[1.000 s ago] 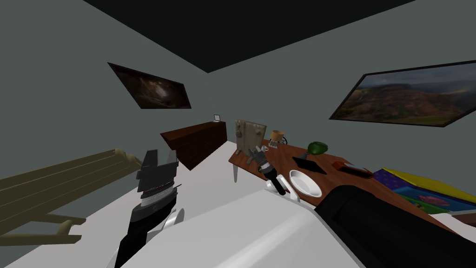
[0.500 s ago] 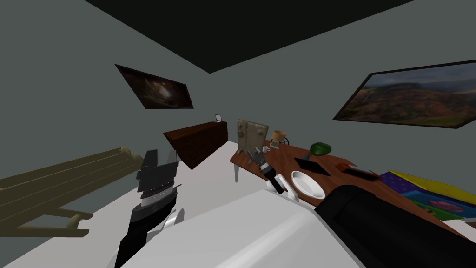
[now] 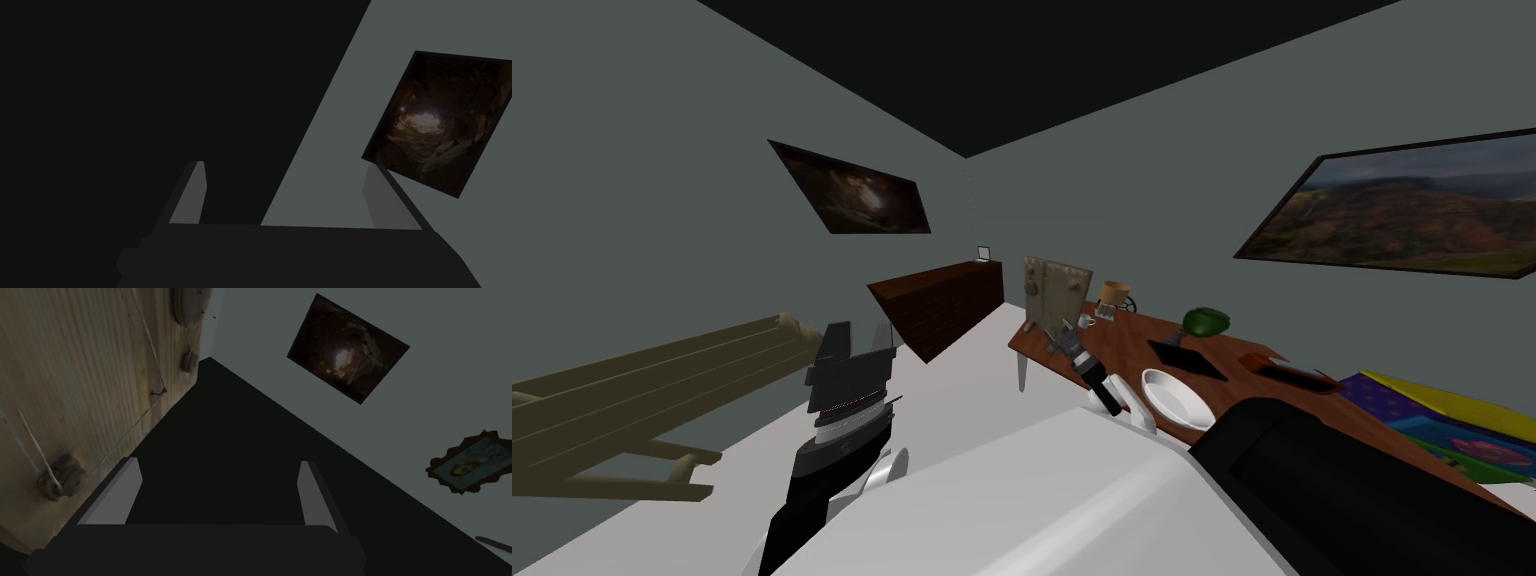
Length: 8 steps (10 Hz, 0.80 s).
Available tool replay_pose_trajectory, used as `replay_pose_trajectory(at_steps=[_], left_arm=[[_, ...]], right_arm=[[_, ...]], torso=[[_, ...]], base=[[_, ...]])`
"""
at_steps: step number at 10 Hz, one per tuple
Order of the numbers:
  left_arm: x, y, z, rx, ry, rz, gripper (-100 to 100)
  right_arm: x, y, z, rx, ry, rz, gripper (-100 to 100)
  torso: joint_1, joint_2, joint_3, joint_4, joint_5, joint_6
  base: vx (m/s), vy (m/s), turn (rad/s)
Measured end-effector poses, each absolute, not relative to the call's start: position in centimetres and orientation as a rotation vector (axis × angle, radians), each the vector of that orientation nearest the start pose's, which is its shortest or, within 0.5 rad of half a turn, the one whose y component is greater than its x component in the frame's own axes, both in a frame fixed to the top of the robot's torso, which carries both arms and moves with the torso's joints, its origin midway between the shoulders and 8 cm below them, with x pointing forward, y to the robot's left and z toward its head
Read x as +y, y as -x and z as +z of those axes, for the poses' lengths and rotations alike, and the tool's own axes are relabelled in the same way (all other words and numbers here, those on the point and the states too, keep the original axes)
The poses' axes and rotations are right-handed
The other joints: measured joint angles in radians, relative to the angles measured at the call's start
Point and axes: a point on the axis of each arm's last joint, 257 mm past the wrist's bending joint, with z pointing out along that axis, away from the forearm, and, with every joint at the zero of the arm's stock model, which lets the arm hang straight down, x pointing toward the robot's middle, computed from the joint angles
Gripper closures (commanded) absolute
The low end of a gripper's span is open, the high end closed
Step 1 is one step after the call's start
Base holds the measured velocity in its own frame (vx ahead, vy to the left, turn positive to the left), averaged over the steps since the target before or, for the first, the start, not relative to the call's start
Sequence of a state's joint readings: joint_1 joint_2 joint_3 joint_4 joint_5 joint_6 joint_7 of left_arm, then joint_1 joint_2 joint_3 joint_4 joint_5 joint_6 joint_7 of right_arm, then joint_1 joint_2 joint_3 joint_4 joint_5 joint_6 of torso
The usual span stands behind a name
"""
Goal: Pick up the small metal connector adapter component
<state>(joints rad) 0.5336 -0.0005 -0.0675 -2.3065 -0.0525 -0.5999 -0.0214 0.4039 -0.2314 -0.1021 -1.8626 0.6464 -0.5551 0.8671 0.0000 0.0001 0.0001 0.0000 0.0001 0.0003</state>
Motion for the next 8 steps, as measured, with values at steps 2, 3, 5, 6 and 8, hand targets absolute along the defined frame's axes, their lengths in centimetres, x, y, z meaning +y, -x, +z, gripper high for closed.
replay_pose_trajectory(at_steps=[2,3,5,6,8], left_arm=[[25.0,-32.2,4.3,0.58,0.549,-1.329,0],[25.0,-32.2,4.3,0.58,0.549,-1.329,0],[25.0,-32.2,4.3,0.58,0.549,-1.329,0],[25.0,-32.2,4.3,0.58,0.549,-1.329,0],[25.0,-32.2,4.3,0.58,0.549,-1.329,0]], right_arm=[[-26.9,-40.9,-17.6,1.285,0.419,-0.06,-100],[-27.1,-40.9,-18.5,1.3,0.455,-0.101,-100],[-27.7,-41.2,-20.2,1.322,0.517,-0.173,-100],[-27.9,-41.3,-20.8,1.329,0.542,-0.202,-100],[-28.6,-41.3,-22.4,1.349,0.604,-0.269,-100]], torso=[[0.0,0.0,0.0,0.0,0.0,0.0],[0.0,0.0,0.0,0.0,0.0,0.0],[-0.001,0.001,0.0,0.0,0.0,0.0],[-0.001,0.001,0.0,0.0,0.0,0.0],[-0.001,0.001,0.001,0.0,0.0,0.0]], base=[[-0.004,-0.003,0.015],[-0.007,-0.005,0.008],[-0.01,-0.007,0.011],[-0.014,-0.011,0.004],[-0.014,-0.014,0.002]])
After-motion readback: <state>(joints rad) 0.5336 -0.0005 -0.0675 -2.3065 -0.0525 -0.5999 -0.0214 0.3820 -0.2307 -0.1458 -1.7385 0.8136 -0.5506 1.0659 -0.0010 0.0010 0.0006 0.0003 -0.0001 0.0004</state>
